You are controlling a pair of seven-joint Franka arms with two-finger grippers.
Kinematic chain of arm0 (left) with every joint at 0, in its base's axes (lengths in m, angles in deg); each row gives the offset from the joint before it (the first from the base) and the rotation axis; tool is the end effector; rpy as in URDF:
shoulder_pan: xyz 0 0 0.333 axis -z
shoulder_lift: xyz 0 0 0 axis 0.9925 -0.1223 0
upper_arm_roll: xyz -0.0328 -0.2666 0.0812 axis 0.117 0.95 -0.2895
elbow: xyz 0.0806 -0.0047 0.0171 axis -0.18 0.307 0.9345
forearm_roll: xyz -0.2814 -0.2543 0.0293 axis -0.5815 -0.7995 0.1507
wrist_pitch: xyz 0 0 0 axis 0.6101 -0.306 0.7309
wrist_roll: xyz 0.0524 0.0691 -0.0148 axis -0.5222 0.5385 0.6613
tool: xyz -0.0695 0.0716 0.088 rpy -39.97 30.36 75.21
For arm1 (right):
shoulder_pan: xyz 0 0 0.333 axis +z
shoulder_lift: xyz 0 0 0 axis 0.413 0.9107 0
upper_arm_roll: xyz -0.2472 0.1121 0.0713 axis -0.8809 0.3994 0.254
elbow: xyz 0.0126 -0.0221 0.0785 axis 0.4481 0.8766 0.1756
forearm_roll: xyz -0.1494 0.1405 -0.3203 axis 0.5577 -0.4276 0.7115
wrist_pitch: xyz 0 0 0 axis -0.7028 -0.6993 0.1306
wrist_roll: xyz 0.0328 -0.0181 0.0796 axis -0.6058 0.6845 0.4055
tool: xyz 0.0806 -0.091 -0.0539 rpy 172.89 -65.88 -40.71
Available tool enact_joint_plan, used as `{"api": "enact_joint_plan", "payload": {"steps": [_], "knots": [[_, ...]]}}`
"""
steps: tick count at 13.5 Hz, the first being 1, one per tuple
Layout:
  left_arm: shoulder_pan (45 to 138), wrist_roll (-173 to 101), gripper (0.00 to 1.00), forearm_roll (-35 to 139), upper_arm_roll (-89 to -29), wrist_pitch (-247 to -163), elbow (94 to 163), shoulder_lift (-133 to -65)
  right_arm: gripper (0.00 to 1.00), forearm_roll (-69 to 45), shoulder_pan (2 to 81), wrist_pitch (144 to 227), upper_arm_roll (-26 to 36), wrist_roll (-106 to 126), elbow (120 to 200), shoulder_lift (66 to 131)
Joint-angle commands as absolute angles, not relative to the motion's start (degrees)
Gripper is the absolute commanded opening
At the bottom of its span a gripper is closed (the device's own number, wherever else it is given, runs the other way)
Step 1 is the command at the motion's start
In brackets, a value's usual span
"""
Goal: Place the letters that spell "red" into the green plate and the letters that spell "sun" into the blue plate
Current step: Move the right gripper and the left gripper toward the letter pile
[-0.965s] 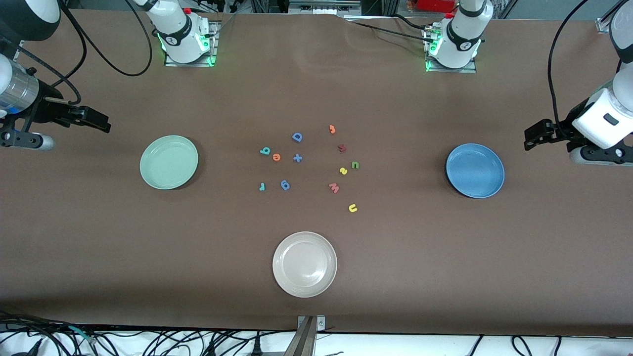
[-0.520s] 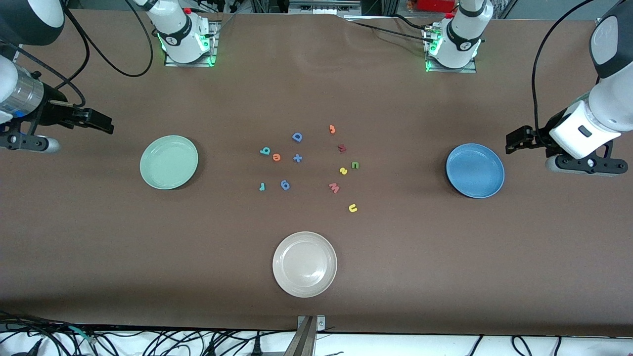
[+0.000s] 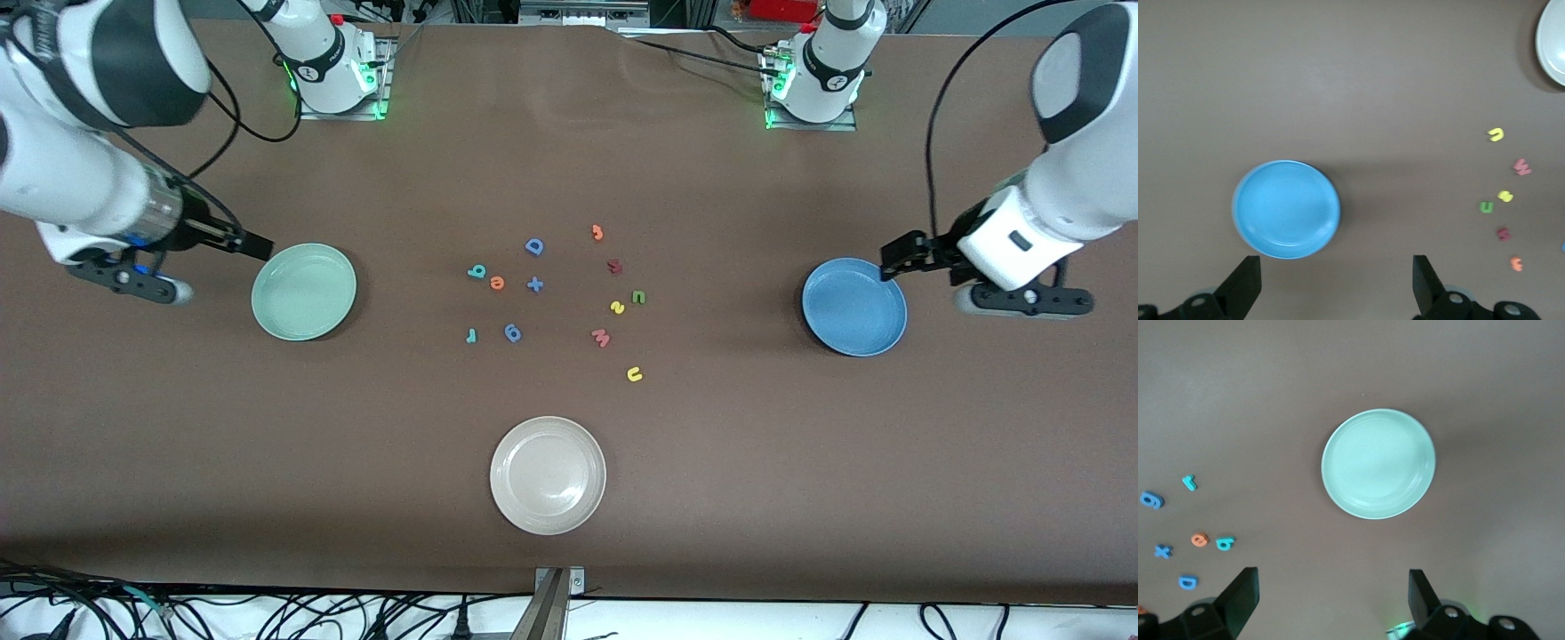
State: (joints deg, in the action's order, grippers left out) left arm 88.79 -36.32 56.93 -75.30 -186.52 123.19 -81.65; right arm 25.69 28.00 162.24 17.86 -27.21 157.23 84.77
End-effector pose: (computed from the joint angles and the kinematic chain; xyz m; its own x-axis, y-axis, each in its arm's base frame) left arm 0.5746 -0.0895 0.4614 0.9966 -0.0077 -0.0826 -0.0018 -0.9974 0.0718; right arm 0.5530 0.1034 0.4278 0.9100 -0.3636 -0.1994 -0.3477 -0.9310 0.1108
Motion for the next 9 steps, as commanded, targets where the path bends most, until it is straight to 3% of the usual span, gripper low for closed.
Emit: {"api": "enact_joint_plan", "payload": {"steps": [1,5,9], "knots": [[94.56,-44.18,1.0,55.56,-75.76,-191.42,127.56,-82.05,0.99,25.71,31.93,165.52,17.67,-39.55,158.6,86.97],[97.64,-57.1,1.0,55.74,-69.35,-205.12,138.62,-80.91,0.99,25.71,37.56,174.47,17.67,-54.77,164.48,89.08],[104.5,-66.7,1.0,56.7,-68.99,-223.92,149.7,-82.65,0.99,21.95,41.17,182.84,17.67,-65.78,168.45,92.94]]}}
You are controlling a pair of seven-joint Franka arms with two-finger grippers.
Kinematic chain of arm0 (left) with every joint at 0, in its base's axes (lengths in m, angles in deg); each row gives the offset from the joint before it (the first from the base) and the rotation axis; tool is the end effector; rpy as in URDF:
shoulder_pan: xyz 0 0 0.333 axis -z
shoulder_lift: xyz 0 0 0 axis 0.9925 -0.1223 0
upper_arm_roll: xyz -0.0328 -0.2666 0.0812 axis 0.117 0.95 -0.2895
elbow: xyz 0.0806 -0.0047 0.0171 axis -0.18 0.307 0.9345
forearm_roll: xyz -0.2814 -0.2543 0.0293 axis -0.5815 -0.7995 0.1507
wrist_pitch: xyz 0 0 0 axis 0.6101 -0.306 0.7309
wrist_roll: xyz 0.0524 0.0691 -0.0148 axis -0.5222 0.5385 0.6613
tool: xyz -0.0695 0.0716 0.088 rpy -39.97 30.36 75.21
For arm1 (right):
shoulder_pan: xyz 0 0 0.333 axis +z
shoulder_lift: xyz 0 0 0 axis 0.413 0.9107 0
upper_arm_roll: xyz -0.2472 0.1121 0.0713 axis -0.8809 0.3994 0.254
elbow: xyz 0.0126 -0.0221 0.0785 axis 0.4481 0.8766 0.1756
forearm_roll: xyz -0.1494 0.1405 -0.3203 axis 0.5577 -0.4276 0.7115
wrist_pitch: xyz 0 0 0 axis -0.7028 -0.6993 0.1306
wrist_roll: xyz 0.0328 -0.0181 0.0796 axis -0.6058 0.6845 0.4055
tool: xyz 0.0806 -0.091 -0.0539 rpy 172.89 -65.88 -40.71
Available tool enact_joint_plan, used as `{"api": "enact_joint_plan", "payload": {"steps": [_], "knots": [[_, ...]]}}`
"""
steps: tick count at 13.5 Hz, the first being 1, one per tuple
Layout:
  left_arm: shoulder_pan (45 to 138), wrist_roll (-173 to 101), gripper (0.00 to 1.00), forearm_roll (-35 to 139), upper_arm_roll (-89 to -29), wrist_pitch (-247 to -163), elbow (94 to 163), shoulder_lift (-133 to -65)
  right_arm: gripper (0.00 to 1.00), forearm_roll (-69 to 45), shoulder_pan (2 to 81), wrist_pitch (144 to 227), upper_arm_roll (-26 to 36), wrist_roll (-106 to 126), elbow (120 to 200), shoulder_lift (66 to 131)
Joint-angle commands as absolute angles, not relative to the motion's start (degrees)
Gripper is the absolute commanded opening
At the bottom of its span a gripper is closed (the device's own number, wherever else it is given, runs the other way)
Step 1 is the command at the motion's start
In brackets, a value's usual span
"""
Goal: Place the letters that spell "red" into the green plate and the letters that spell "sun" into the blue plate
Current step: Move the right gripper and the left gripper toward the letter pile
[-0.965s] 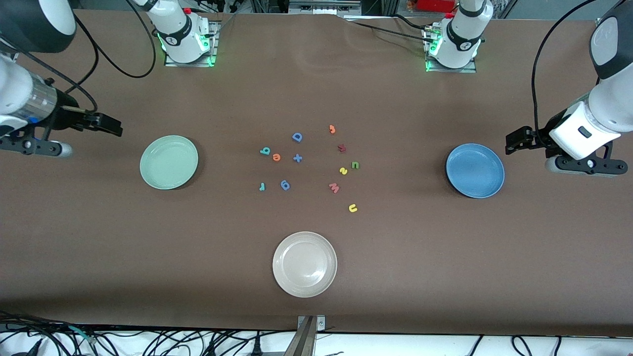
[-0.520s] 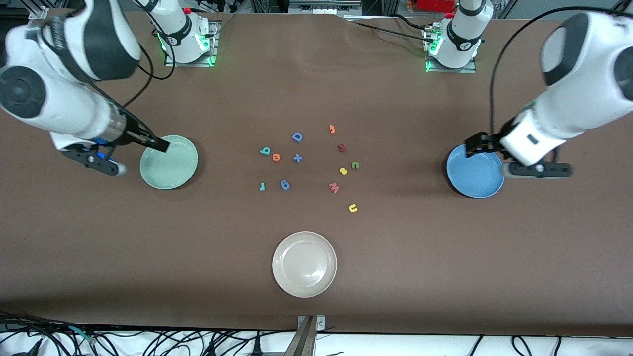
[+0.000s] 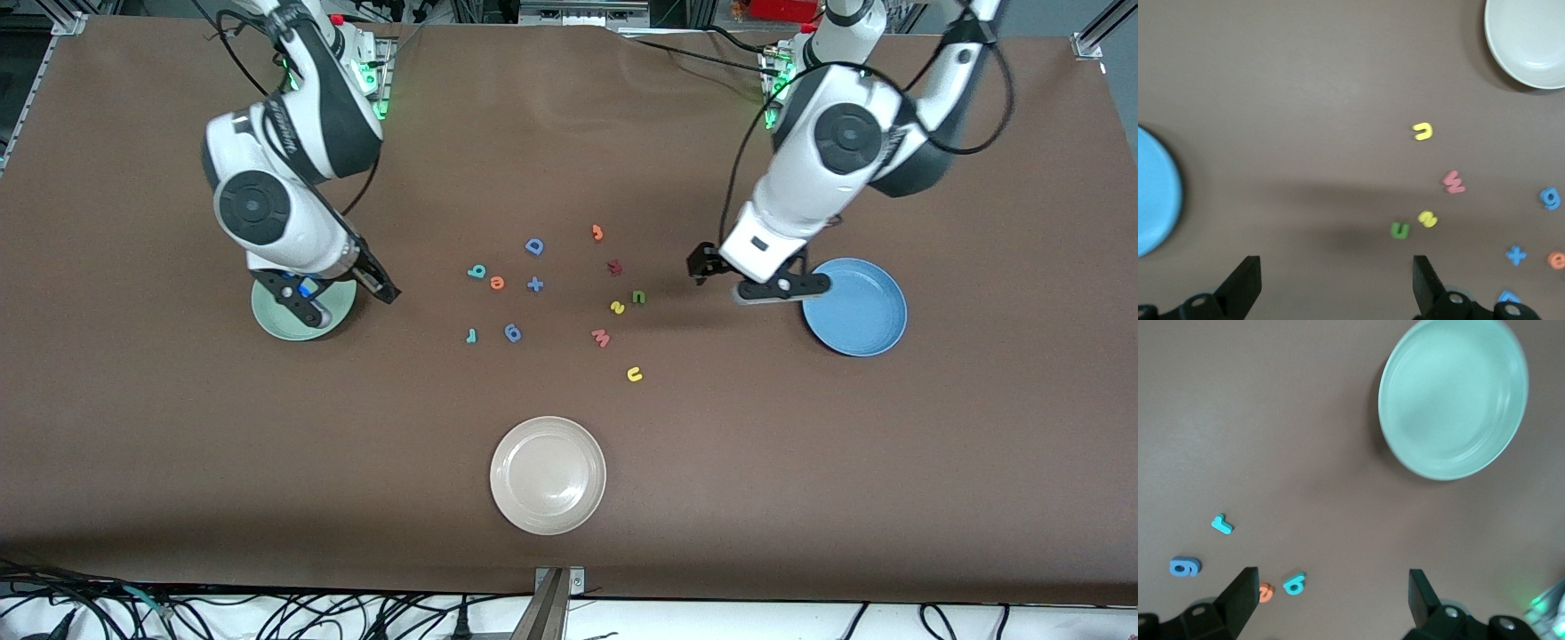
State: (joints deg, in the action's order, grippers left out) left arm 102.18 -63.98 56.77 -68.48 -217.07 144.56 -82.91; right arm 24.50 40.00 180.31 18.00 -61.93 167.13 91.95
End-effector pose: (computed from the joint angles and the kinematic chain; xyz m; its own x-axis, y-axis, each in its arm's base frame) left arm 0.5070 -0.2757 0.3252 0.9868 0.1618 0.0005 0.1607 -0.9806 0.1124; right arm 0.5288 0.2252 0.3007 0.7032 -0.6997 -0.1261 -0.6786 -0.7135 0.1746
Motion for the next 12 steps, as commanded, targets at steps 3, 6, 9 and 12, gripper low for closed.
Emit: {"api": "enact_joint_plan", "payload": {"steps": [3,6,9,12], "knots": [[106.0,-67.06,1.0,65.2,-68.11,-227.91,149.73,-88.62,0.99,15.97,42.14,190.29,18.01,-72.19,171.16,96.11],[109.33,-67.15,1.0,67.07,-67.76,-232.49,146.32,-96.34,0.99,13.31,42.23,202.33,21.78,-79.65,176.88,97.6],[109.61,-69.78,0.99,67.95,-67.76,-232.49,140.33,-102.16,0.98,13.49,44.59,206.58,23.38,-87.4,177.51,99.98],[109.7,-70.84,0.99,67.95,-67.76,-232.49,139.1,-104.54,0.95,13.84,46.54,207.72,23.03,-87.6,179.52,100.42]]}}
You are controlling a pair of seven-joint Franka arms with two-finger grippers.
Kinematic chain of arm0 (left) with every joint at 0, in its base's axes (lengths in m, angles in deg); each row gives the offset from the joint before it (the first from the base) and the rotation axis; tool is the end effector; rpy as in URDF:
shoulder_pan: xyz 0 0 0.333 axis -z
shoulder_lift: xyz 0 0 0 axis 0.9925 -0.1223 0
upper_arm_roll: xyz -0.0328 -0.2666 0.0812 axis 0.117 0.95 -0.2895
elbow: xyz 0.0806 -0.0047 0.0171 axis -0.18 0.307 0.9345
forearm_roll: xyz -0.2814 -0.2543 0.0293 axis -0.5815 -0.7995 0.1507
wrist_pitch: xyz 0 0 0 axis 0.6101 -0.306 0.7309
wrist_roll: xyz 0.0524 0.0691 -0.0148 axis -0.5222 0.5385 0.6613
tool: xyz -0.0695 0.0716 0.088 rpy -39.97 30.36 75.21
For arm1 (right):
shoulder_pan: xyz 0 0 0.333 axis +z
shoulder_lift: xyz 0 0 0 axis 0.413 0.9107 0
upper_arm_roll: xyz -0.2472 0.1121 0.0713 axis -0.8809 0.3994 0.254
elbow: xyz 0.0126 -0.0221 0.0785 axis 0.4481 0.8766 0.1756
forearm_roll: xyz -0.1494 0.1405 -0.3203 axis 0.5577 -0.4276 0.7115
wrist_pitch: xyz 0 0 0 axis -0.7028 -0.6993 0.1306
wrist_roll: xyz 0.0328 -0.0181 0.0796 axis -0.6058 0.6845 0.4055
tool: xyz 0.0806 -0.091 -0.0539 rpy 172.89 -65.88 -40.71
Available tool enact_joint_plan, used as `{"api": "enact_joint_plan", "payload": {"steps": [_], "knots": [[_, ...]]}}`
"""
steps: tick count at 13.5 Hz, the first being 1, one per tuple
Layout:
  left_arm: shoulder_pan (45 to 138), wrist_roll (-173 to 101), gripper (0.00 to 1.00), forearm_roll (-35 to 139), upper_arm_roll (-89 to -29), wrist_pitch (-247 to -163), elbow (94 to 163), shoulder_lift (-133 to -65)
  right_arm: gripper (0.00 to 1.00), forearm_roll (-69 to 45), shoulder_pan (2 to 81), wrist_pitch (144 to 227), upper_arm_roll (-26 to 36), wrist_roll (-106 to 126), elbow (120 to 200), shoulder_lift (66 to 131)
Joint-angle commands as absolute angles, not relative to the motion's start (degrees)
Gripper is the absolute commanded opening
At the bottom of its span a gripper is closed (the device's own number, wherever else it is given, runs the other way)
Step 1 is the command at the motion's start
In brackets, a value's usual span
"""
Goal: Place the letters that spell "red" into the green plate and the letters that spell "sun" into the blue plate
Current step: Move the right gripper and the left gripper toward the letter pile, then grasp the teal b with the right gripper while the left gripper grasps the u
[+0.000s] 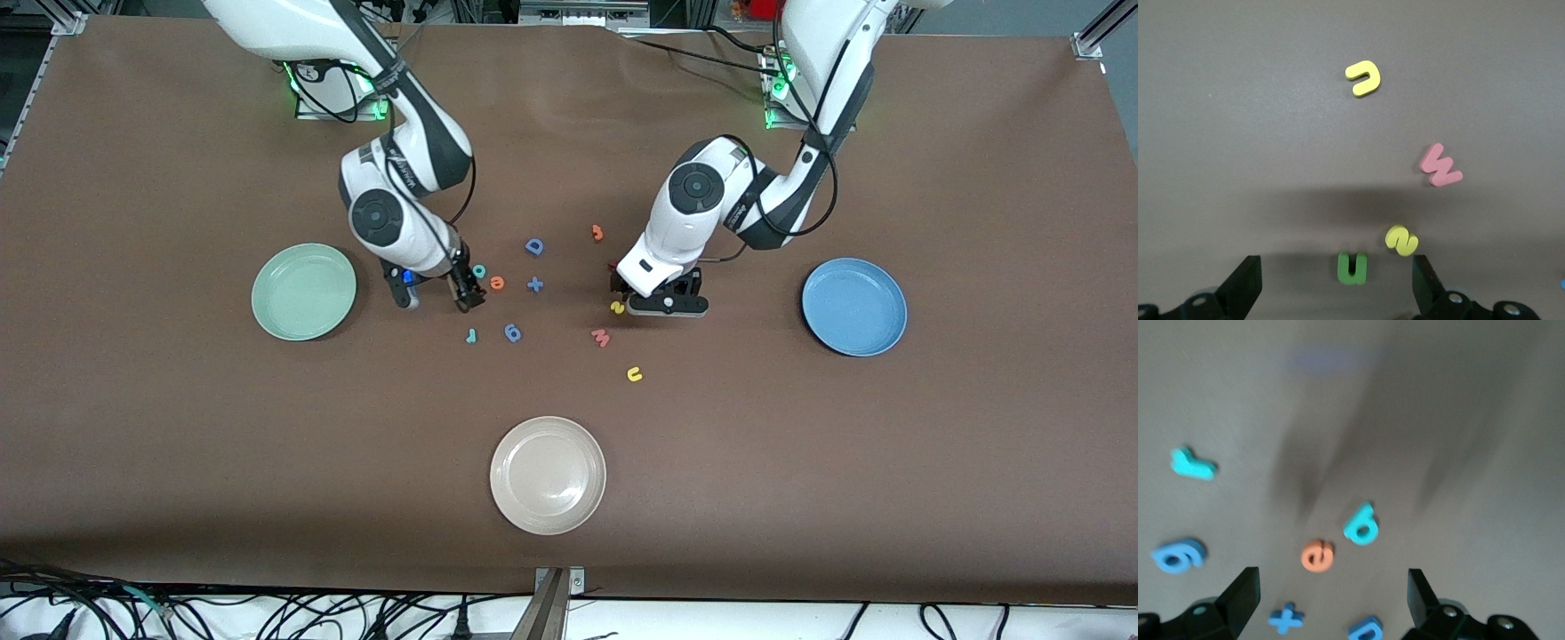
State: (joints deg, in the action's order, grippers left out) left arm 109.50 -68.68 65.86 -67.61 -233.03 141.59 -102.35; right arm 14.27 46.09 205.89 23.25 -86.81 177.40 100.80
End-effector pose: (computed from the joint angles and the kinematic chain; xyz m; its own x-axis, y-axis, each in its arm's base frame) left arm 0.4841 -0.3572 0.1756 0.9995 0.0132 0.0294 0.0111 -0.9976 0.0686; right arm 0.4623 0.3280 0.1765 0.3778 -0.9022 -0.2083 -0.9058 -0.4067 0.1188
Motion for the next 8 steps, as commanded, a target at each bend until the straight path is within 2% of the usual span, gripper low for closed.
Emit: {"api": "enact_joint_plan", "payload": {"steps": [1,3,5,6,8], "knots": [[109.78,-71.02,0.99,67.95,-67.76,-232.49,137.96,-105.76,0.95,14.54,46.63,208.68,22.94,-87.59,180.48,100.34],[110.13,-71.54,0.99,69.35,-67.85,-232.49,137.95,-106.04,0.95,15.33,46.63,211.32,22.94,-87.59,182.24,100.42],[110.31,-73.56,0.99,72.33,-67.76,-232.49,138.38,-106.13,0.87,16.73,46.63,211.94,22.76,-87.68,182.95,100.34],[110.31,-74.52,0.99,73.74,-67.76,-232.49,138.82,-105.95,0.78,17.0,46.63,212.12,22.68,-87.68,183.3,100.34],[110.4,-74.97,0.99,73.84,-67.76,-232.49,139.0,-105.95,0.76,17.53,46.72,212.38,22.32,-87.77,183.31,100.34]]}}
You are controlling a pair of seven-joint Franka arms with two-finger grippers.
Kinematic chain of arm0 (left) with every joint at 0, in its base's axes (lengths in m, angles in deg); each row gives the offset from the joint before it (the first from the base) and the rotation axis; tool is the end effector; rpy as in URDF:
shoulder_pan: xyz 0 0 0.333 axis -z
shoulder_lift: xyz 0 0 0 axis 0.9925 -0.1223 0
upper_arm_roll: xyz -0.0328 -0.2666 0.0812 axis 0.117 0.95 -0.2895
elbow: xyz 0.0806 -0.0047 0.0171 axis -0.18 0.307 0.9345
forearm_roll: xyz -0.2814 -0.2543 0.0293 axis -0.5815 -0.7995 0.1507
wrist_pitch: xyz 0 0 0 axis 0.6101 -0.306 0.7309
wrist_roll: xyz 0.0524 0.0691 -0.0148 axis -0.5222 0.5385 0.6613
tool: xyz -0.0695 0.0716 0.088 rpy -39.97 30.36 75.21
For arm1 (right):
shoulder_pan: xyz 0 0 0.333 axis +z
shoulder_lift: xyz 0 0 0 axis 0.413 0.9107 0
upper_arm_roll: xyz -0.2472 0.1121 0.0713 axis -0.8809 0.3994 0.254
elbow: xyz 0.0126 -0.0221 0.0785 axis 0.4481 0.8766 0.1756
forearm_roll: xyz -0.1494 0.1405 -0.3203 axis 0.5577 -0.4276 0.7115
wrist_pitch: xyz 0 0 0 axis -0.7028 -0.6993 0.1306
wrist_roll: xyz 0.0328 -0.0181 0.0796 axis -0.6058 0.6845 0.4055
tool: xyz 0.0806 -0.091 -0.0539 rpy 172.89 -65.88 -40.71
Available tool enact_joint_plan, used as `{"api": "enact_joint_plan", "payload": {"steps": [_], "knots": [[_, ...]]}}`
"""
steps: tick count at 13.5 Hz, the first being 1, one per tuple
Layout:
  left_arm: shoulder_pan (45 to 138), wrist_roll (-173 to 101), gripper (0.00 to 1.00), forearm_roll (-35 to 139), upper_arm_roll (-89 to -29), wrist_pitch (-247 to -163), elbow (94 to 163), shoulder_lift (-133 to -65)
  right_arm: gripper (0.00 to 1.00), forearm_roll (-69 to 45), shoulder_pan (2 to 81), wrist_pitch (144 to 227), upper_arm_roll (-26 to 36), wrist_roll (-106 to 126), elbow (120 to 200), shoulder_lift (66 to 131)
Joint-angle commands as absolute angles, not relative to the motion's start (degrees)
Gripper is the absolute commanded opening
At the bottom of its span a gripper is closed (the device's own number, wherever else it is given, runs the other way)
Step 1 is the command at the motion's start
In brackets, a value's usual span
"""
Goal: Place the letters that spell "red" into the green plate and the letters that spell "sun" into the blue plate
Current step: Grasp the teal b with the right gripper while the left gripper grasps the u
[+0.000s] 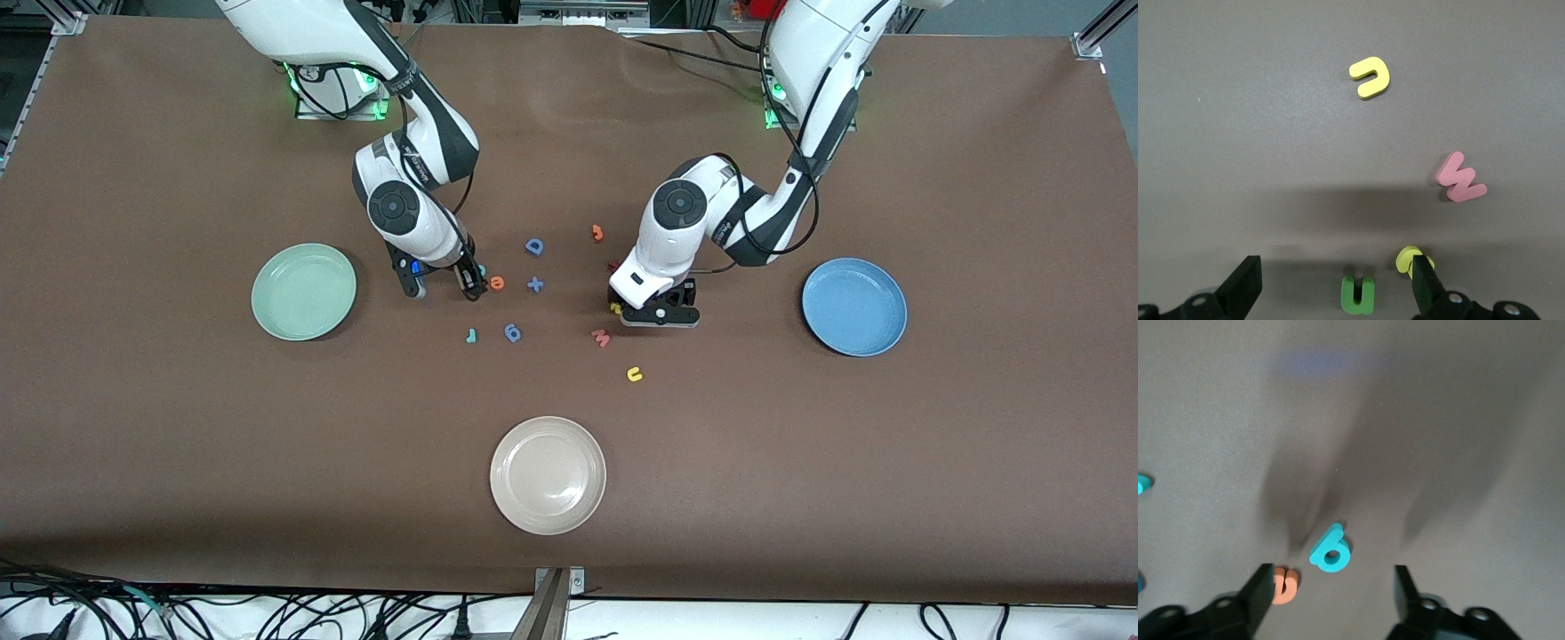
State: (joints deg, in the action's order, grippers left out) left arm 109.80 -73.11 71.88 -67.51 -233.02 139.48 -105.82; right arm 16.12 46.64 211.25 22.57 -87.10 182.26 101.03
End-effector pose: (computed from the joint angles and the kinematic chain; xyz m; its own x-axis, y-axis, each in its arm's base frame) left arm 0.4847 -0.3624 0.1540 0.9990 0.0029 0.0454 0.0021 -0.9998 0.0173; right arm 0.4459 0.3145 0.1496 0.3907 -0.9041 -0.1732 -0.9045 -0.4120 0.1104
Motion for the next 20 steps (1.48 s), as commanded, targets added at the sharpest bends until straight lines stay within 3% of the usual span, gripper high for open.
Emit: {"api": "enact_joint_plan", "payload": {"steps": [1,10,13,18,20], "knots": [[110.66,-75.06,0.99,73.84,-67.76,-232.67,139.87,-105.87,0.76,17.88,46.72,212.64,22.15,-87.77,183.31,100.34],[111.54,-76.64,0.97,72.97,-67.41,-236.89,144.98,-104.37,0.76,18.24,47.42,218.27,22.06,-88.21,183.4,103.32],[111.54,-77.6,0.85,72.88,-67.41,-236.89,144.8,-104.46,0.73,18.24,47.59,218.36,22.06,-88.3,183.4,103.41],[111.89,-79.45,0.48,72.96,-66.97,-236.89,144.71,-104.9,0.73,18.24,48.03,218.36,22.06,-88.73,183.4,103.85],[111.98,-81.47,0.41,73.14,-66.71,-236.97,144.63,-105.42,0.73,18.24,48.12,218.53,22.06,-89.0,183.31,104.29]]}}
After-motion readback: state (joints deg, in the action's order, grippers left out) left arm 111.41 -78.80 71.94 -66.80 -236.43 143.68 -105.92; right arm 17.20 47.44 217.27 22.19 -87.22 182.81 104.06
